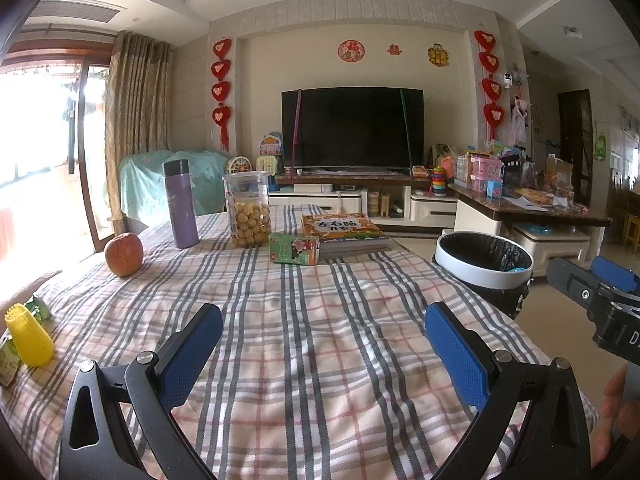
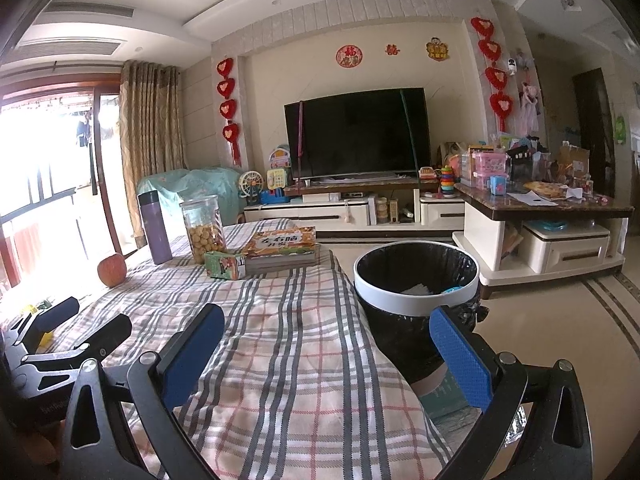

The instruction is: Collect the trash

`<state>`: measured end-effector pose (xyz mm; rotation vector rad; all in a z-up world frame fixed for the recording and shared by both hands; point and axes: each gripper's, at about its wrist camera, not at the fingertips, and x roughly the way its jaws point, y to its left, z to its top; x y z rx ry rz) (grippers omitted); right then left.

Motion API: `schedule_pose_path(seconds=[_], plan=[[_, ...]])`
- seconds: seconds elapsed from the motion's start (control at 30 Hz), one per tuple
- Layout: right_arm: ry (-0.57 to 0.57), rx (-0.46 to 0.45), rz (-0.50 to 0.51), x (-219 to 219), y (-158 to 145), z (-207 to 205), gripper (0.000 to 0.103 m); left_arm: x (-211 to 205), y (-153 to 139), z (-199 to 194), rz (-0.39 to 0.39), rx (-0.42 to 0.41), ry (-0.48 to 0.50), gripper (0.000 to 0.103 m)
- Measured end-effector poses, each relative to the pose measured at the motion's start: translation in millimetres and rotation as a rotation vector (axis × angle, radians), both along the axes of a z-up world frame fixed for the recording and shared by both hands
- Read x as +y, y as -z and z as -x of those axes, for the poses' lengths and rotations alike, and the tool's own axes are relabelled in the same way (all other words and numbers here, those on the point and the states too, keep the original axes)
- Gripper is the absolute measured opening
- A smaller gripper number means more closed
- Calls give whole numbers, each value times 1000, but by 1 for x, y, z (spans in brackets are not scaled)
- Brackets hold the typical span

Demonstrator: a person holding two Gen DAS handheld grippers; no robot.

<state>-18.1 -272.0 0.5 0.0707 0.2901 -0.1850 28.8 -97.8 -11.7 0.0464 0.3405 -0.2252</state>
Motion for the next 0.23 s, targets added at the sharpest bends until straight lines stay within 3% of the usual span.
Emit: schedule_pose_path(seconds=[0.23], plan=[[-2, 40, -24, 14, 5, -7, 103, 3, 2, -8, 17, 26, 3, 103]])
